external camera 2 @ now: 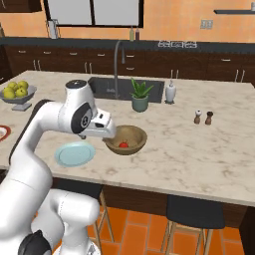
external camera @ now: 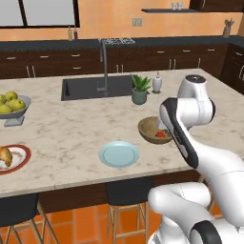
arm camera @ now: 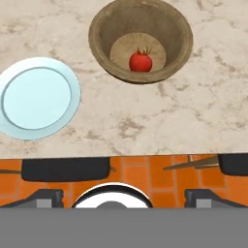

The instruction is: Pick the chicken drumstick and tomato from their plates and place them in the bowl. Then put the bowl in the fridge.

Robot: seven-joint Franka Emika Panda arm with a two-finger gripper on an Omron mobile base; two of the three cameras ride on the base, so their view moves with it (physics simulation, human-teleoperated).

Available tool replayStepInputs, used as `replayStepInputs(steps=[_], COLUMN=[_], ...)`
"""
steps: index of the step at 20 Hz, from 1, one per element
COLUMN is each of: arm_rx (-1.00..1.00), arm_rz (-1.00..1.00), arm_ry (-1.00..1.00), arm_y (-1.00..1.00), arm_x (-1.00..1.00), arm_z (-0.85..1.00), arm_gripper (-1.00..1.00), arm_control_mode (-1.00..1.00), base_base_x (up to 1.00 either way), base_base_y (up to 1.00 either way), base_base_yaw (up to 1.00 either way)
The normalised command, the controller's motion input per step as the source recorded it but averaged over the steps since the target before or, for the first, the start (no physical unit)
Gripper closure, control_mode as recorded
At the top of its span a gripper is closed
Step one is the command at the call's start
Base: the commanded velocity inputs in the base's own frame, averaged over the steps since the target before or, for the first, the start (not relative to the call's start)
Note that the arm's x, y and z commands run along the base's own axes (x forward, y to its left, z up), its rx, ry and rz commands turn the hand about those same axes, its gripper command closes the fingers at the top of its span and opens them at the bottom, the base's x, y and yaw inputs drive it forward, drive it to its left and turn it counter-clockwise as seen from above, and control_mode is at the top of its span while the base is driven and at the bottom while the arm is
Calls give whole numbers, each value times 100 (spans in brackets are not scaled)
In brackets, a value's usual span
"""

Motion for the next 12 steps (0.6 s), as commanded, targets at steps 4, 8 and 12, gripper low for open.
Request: replayStepInputs(steps=[4, 8, 12], arm_rx=[0, 0, 0], arm_rz=[0, 0, 0], arm_ry=[0, 0, 0], arm_y=[0, 0, 0], arm_x=[0, 0, 0], arm_z=[0, 0, 0], arm_gripper=[-100, -100, -100], arm_control_mode=[100, 100, 100], base_base_x=[0, 0, 1], base_base_y=[94, 100, 100], base_base_yaw=[1, 4, 1])
